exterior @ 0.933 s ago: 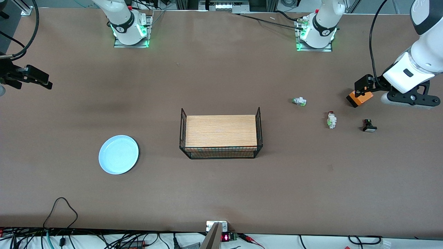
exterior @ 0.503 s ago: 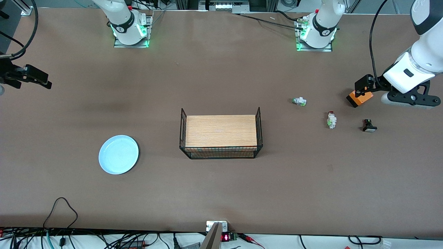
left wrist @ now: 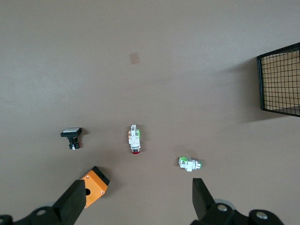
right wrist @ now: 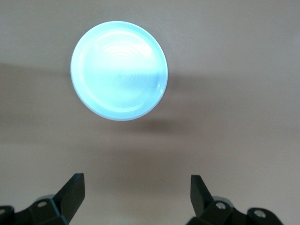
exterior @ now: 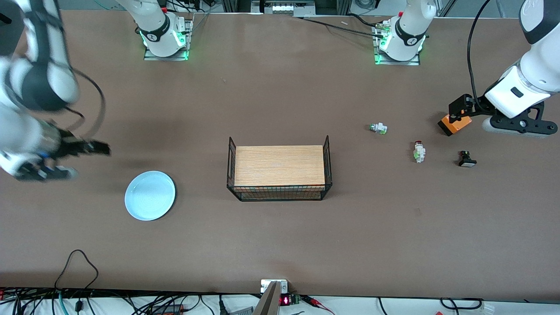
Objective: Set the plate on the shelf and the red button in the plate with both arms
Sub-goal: 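Move the right gripper down to the rim of the light blue plate, then close the right gripper on the plate rim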
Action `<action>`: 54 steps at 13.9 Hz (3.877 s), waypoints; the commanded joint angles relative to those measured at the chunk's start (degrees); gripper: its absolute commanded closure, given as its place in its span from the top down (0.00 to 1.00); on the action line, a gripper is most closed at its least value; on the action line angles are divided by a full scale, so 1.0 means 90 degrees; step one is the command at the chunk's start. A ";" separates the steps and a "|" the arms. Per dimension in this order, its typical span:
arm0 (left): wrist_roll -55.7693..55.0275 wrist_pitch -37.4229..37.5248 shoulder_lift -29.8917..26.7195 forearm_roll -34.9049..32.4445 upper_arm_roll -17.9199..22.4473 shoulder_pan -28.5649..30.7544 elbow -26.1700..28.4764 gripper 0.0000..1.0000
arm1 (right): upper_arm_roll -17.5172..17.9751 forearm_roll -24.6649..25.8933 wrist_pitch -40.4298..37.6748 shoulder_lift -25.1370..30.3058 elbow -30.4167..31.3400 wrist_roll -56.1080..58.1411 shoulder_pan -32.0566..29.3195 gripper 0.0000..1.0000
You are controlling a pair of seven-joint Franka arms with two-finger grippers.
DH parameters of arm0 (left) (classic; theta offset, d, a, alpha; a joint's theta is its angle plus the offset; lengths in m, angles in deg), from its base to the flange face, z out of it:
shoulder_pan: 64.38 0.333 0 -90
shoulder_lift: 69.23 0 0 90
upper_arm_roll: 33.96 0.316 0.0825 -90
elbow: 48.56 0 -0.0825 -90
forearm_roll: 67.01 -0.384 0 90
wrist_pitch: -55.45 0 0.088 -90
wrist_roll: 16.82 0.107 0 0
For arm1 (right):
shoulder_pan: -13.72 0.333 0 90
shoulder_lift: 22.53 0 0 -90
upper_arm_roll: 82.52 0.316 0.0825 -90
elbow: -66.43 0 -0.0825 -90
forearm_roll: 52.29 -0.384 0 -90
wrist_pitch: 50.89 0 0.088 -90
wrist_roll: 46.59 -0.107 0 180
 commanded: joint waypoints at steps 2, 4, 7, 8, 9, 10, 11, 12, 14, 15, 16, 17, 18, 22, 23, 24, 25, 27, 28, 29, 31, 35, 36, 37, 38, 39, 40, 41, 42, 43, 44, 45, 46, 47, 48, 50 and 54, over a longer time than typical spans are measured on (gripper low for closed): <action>0.0033 0.0103 0.0071 -0.0092 -0.0031 0.0029 -0.0107 1.00 | -0.0009 -0.0042 0.0863 -0.0601 0.0289 0.0036 -0.0004 1.00; 0.0014 0.0113 0.0081 -0.0092 -0.0031 0.0039 -0.0107 1.00 | -0.0028 -0.0081 0.1010 -0.0767 0.0621 0.0036 -0.0063 1.00; 0.0033 0.0113 0.0120 -0.0092 -0.0031 0.0039 -0.0107 1.00 | -0.0038 -0.0121 0.1877 -0.0700 0.1869 0.0045 -0.0170 1.00; 0.0023 0.0113 0.0120 -0.0092 -0.0031 0.0039 -0.0107 1.00 | -0.0048 -0.0121 0.2247 -0.0699 0.2134 0.0123 -0.0190 1.00; 0.0023 0.0113 0.0120 -0.0092 -0.0031 0.0039 -0.0107 1.00 | -0.0048 -0.0111 0.2560 -0.0699 0.2281 0.0249 -0.0220 1.00; 0.0033 0.0113 0.0120 -0.0092 -0.0031 0.0049 -0.0097 1.00 | -0.0048 -0.0111 0.2844 -0.0719 0.2341 0.0473 -0.0297 1.00; 0.0033 0.0113 0.0120 -0.0092 -0.0031 0.0049 -0.0097 1.00 | -0.0048 -0.0121 0.3059 -0.0767 0.2332 0.0523 -0.0366 1.00; 0.0023 0.0113 0.0120 -0.0092 -0.0031 0.0049 -0.0097 1.00 | -0.0048 -0.0121 0.3303 -0.0768 0.2332 0.0534 -0.0434 1.00; 0.0023 0.0113 0.0139 -0.0092 -0.0031 0.0039 -0.0097 1.00 | -0.0048 -0.0130 0.3433 -0.0574 0.2303 0.0475 -0.0435 1.00; 0.0033 0.0142 0.0284 -0.0141 -0.0031 0.0020 -0.0097 1.00 | -0.0048 -0.0121 0.3394 -0.0350 0.2293 0.0436 -0.0415 1.00; 0.0014 0.0307 0.0363 -0.0131 -0.0031 0.0039 -0.0097 1.00 | -0.0038 -0.0121 0.3384 -0.0212 0.2302 0.0426 -0.0376 1.00; 0.0013 0.0386 0.0412 -0.0131 -0.0012 0.0068 -0.0097 1.00 | -0.0048 -0.0121 0.3393 -0.0172 0.2303 0.0446 -0.0318 1.00; 0.0013 0.0387 0.0451 -0.0131 -0.0002 0.0078 -0.0097 1.00 | -0.0048 -0.0130 0.3442 -0.0191 0.2303 0.0436 -0.0269 1.00; 0.0013 0.0416 0.0461 -0.0131 0.0028 0.0078 -0.0078 1.00 | -0.0048 -0.0130 0.3871 -0.0522 0.2303 0.0387 -0.0356 1.00; 0.0023 0.0416 0.0461 -0.0131 0.0028 0.0078 -0.0078 1.00 | -0.0048 -0.0169 0.3930 -0.0562 0.2303 0.0378 -0.0415 1.00; 0.0014 0.0416 0.0461 -0.0131 0.0028 0.0078 -0.0087 1.00 | -0.0048 -0.0334 0.3940 -0.0630 0.2293 0.0377 -0.0415 1.00; 0.0023 0.0416 0.0461 -0.0131 0.0018 0.0078 -0.0087 1.00 | -0.0048 -0.0674 0.3960 -0.0699 0.2283 0.0387 -0.0405 1.00; 0.0023 0.0416 0.0452 -0.0131 -0.0011 0.0068 -0.0097 1.00 | -0.0048 -0.0921 0.4184 -0.0836 0.2273 0.0397 -0.0376 1.00; 0.0023 0.0416 0.0452 -0.0131 -0.0011 0.0068 -0.0097 1.00 | -0.0048 -0.0941 0.4214 -0.0884 0.2254 0.0397 -0.0376 1.00; 0.0023 0.0406 0.0452 -0.0131 -0.0011 0.0068 -0.0097 1.00 | -0.0048 -0.0941 0.4224 -0.0943 0.2254 0.0397 -0.0357 1.00; 0.0023 0.0416 0.0452 -0.0131 -0.0011 0.0068 -0.0097 1.00 | -0.0048 -0.0951 0.4398 -0.1021 0.2215 0.0407 -0.0327 0.91; 0.0023 0.0416 0.0452 -0.0131 -0.0011 0.0068 -0.0097 1.00 | -0.0048 -0.0951 0.4429 -0.1070 0.2215 0.0407 -0.0317 0.68; 0.0023 0.0416 0.0452 -0.0131 -0.0011 0.0078 -0.0097 1.00 | -0.0048 -0.0922 0.4438 -0.1080 0.2215 0.0407 -0.0317 0.63; 0.0023 0.0416 0.0452 -0.0131 -0.0011 0.0068 -0.0097 1.00 | -0.0048 -0.0902 0.4439 -0.1080 0.2215 0.0407 -0.0317 0.60; 0.0023 0.0416 0.0452 -0.0131 -0.0011 0.0068 -0.0097 1.00 | -0.0048 -0.0892 0.4439 -0.1099 0.2215 0.0426 -0.0317 0.57; 0.0023 0.0416 0.0452 -0.0131 -0.0011 0.0068 -0.0097 1.00 | -0.0048 -0.0863 0.4439 -0.1119 0.2215 0.0504 -0.0317 0.47; 0.0023 0.0416 0.0452 -0.0131 -0.0011 0.0078 -0.0097 1.00 | -0.0048 -0.0853 0.4439 -0.1119 0.2215 0.0533 -0.0317 0.37; 0.0023 0.0416 0.0452 -0.0131 -0.0011 0.0068 -0.0097 1.00 | -0.0048 -0.0853 0.4429 -0.1110 0.2215 0.0601 -0.0317 0.25; 0.0023 0.0416 0.0452 -0.0131 -0.0011 0.0068 -0.0097 1.00 | -0.0048 -0.0853 0.4419 -0.1109 0.2215 0.0689 -0.0298 0.14; 0.0023 0.0416 0.0452 -0.0131 -0.0011 0.0068 -0.0097 1.00 | -0.0048 -0.0853 0.4400 -0.1119 0.2215 0.0729 -0.0279 0.06; 0.0023 0.0416 0.0452 -0.0131 -0.0011 0.0068 -0.0097 1.00 | -0.0048 -0.0853 0.4390 -0.1110 0.2224 0.0729 -0.0278 0.00; 0.0023 0.0416 0.0452 -0.0131 -0.0011 0.0078 -0.0097 1.00 | -0.0048 -0.0853 0.4370 -0.1109 0.2224 0.0729 -0.0269 0.00; 0.0023 0.0416 0.0452 -0.0131 -0.0011 0.0068 -0.0097 1.00 | -0.0048 -0.0853 0.4360 -0.1090 0.2234 0.0729 -0.0259 0.00; 0.0023 0.0416 0.0452 -0.0131 -0.0011 0.0078 -0.0097 1.00 | -0.0048 -0.0853 0.4351 -0.1042 0.2234 0.0729 -0.0240 0.00; 0.0023 0.0416 0.0452 -0.0131 -0.0011 0.0078 -0.0097 1.00 | -0.0048 -0.0853 0.4264 -0.0983 0.2244 0.0729 -0.0239 0.00; 0.0023 0.0416 0.0452 -0.0131 -0.0011 0.0068 -0.0097 1.00 | -0.0028 -0.0853 0.3728 -0.0643 0.2224 0.0671 -0.0239 0.00; 0.0023 0.0416 0.0452 -0.0131 -0.0011 0.0078 -0.0097 1.00 | -0.0018 -0.0863 0.2683 0.0061 0.2098 0.0709 -0.0259 0.00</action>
